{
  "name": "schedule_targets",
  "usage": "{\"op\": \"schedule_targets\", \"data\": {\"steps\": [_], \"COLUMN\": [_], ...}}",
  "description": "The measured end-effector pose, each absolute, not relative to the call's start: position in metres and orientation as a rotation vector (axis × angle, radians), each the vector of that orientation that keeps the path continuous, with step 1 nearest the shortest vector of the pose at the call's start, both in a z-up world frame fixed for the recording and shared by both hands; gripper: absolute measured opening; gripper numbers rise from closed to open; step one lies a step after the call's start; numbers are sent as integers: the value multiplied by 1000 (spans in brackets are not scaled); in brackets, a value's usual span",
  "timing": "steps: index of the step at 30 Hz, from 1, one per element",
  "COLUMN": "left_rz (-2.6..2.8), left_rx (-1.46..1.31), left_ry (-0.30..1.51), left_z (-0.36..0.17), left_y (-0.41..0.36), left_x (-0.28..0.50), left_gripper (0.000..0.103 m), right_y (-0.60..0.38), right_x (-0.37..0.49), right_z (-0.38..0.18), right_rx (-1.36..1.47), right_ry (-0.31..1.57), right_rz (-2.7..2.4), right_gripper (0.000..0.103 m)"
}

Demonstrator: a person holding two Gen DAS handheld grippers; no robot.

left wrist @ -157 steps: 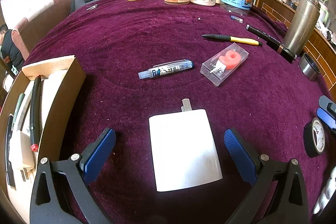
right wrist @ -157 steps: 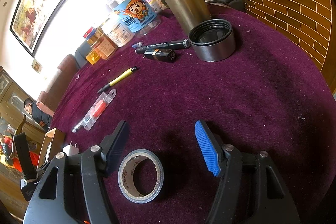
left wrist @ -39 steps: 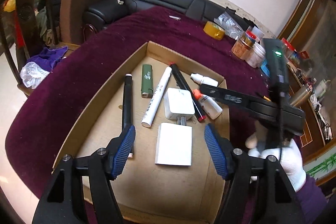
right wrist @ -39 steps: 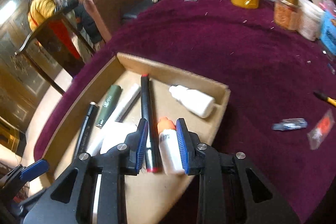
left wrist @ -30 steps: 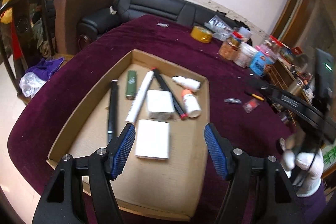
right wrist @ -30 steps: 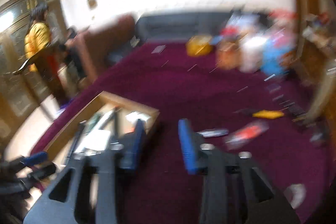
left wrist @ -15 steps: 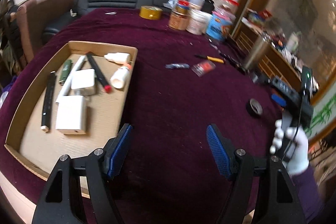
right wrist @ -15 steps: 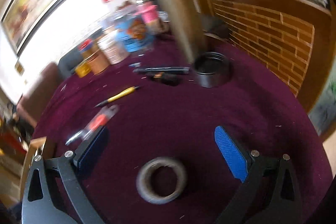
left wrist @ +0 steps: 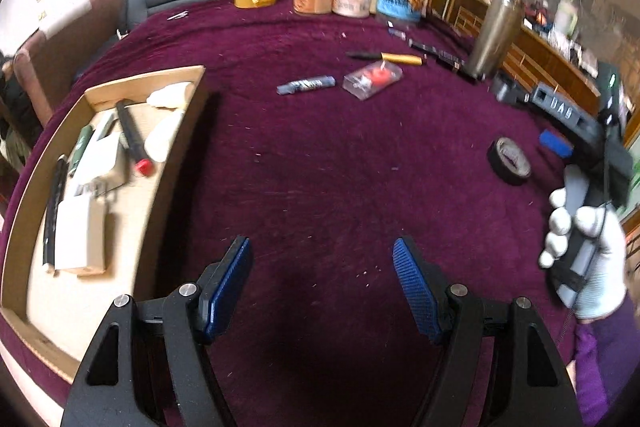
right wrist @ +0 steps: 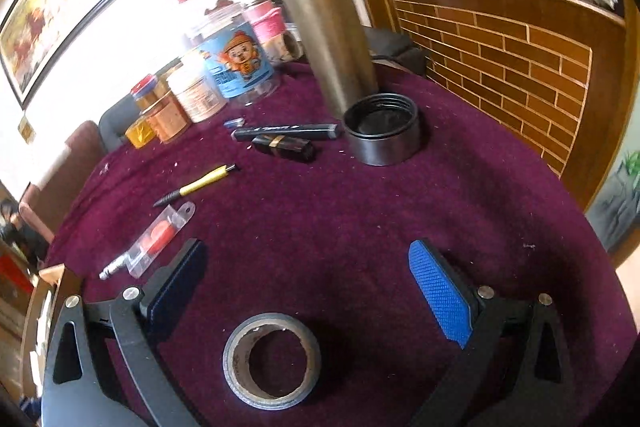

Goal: Organize rigid objects

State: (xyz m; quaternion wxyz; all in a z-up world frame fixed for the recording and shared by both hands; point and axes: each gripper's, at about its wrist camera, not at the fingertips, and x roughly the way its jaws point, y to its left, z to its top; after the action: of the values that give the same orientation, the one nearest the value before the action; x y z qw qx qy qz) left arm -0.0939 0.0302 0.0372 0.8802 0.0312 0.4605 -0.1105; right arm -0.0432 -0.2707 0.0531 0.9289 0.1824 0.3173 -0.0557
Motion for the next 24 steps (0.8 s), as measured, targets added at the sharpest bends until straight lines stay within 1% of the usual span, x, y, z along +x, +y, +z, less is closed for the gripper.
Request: {"op": "schedule_targets", "data": {"steps": [4,8,12,14,16,19,24], "left_rz": [-205,-195,-193,-193,-192,-193,-201], "left_rx": [154,144,132,132,130,130,131], "left_ry": [979,1032,1032,1028,1028,1027,1026], "left_z": [23,9,9,10,8,7,6], "left_y": [15,16,19,19,20,20,20], "left_x": [-86,-77,-76,-76,-76,-75,-75], "left_gripper": [67,67,69,71,76,81,84], "right_y": [-268,-275,-278,-278,-277,-278,-280], "right_x": [-41,-39,-37,-36,-36,-35,-34], "right_z": [51,46,43,43,43,42,41], "right_rx": [367,409,435,435,433,438,450], "right_ry": [662,685,701,704,709,715,722], "right_rz": [-97,-93,-92,-90,-90,-90,-92], "right_gripper": [101,101,101,101,101,101,101]}}
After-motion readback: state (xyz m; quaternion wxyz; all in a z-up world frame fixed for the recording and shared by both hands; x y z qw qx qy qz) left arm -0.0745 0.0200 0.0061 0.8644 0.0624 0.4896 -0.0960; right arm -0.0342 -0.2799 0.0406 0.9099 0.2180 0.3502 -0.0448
